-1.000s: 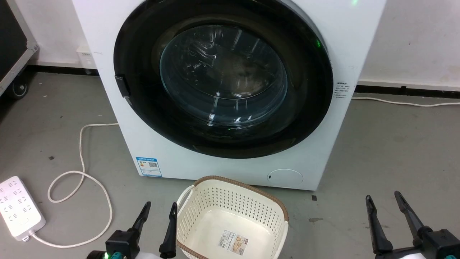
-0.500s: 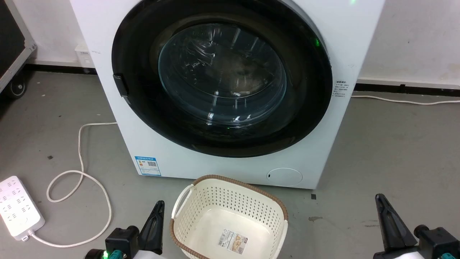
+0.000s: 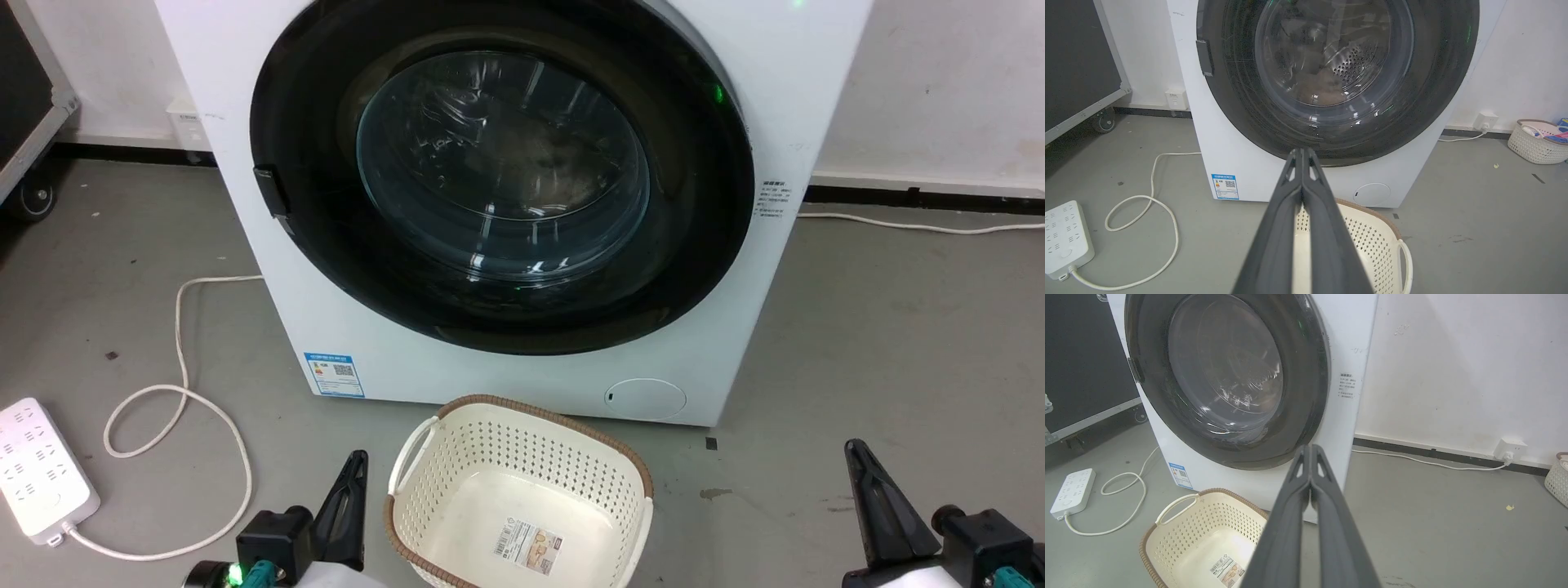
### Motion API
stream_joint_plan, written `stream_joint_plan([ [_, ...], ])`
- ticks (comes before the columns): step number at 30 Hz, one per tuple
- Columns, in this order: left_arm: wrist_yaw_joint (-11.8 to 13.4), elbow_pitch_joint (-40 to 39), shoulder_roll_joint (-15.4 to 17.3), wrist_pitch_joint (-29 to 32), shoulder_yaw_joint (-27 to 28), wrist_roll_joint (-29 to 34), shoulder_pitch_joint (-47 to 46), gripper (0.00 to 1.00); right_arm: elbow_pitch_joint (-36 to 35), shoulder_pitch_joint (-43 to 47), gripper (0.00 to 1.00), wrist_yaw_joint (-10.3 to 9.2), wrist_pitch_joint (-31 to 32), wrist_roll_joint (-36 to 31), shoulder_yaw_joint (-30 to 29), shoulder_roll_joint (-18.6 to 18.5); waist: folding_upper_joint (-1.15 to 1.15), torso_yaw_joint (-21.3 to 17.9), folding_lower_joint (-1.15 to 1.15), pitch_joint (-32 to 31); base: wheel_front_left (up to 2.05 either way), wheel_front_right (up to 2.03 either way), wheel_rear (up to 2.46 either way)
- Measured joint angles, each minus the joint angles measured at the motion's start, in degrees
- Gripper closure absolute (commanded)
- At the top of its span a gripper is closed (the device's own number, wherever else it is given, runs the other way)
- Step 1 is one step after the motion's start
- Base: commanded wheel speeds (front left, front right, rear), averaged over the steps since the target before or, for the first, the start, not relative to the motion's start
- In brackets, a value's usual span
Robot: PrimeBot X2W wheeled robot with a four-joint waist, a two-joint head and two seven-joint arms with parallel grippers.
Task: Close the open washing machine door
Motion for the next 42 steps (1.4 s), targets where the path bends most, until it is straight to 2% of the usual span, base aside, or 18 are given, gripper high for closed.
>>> stream_joint_plan([
  [42,1.75,-4.52,-0.03,5.24,1.75,3.04,-0.03,1.00,-1.08,-1.98,1.00,0.00,5.23,-0.12,2.10,0.01,0.00,-0.50,0.00,0.99,0.00,0.00,0.00],
])
